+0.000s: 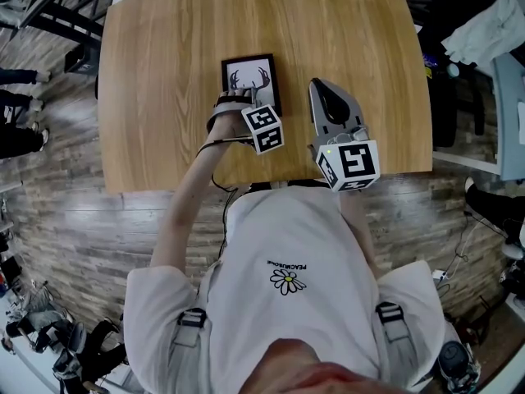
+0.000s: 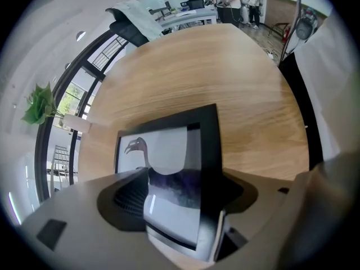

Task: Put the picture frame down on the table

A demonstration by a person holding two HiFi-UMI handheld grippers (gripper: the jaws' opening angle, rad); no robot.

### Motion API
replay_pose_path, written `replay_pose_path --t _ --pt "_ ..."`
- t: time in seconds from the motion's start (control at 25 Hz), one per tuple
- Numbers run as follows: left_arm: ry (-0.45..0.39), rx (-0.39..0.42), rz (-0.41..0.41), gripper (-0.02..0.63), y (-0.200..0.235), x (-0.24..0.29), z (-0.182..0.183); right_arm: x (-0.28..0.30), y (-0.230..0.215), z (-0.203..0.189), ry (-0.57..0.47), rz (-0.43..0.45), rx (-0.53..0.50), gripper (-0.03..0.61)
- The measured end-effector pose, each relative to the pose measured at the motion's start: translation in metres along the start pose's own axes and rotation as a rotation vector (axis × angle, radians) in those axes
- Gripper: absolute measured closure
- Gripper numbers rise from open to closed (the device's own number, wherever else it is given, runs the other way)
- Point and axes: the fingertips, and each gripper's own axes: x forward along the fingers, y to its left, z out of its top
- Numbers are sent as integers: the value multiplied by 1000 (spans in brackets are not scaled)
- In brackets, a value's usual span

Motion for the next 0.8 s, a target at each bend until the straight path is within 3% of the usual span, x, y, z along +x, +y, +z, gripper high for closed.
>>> replay_pose_path --t 0.4,0.8 --pt "-24 10 -18 275 0 0 -2 3 5 -5 15 21 23 584" --pt "-30 54 -136 250 -8 3 -5 6 13 -9 29 52 24 584"
